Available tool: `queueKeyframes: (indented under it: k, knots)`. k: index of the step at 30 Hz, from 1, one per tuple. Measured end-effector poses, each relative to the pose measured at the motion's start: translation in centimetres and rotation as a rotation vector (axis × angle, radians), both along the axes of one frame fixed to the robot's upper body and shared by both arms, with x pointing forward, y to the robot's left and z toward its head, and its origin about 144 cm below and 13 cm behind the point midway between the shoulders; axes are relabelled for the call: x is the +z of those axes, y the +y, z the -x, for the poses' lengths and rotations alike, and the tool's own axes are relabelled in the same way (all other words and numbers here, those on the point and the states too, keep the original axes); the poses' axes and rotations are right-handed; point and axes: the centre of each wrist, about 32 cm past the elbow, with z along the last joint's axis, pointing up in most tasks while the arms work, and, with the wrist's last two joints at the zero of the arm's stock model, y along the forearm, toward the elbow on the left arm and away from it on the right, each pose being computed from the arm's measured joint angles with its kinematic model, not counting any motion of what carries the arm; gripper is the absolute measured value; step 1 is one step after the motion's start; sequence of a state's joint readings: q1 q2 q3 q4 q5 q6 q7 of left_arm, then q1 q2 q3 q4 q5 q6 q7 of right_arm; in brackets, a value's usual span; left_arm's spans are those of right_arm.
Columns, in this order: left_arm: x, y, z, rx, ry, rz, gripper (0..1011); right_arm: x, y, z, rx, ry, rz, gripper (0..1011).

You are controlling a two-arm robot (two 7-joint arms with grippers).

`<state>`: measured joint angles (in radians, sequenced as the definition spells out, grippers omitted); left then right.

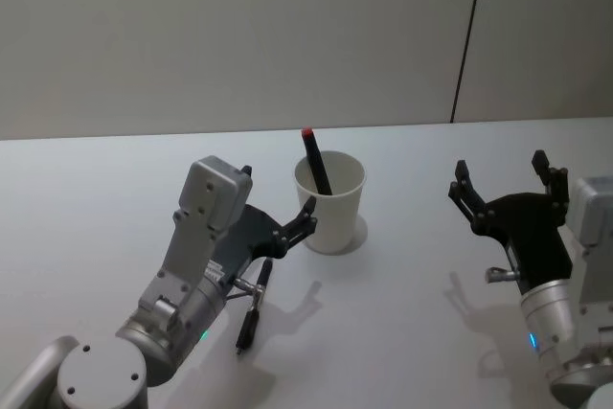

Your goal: Place the pen into the pen holder.

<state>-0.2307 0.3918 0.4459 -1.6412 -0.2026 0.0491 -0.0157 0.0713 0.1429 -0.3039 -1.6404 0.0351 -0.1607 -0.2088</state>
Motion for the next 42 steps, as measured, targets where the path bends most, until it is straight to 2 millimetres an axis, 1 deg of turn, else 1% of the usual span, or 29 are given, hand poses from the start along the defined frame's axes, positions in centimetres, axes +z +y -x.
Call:
queueKeyframes:
  k: [8,17,27,42]
  knots:
    - [0.6,0.2,0.2,0.02,0.058,-0.012,1005,0.0,0.0,0.1,-0.001,0.002,0.0,1001]
    - [1.5,0.2,0.5,0.085,0.156,-0.034,1005,0.0,0.0,0.1,-0.002,0.003,0.001,1001]
    - [2.7,-0.4,0.6,0.184,0.287,-0.075,1005,0.0,0.0,0.1,-0.003,0.003,0.001,1001]
    - [4.0,-1.2,0.3,0.271,0.464,-0.106,1005,0.0,0.0,0.1,-0.003,0.004,0.001,1001]
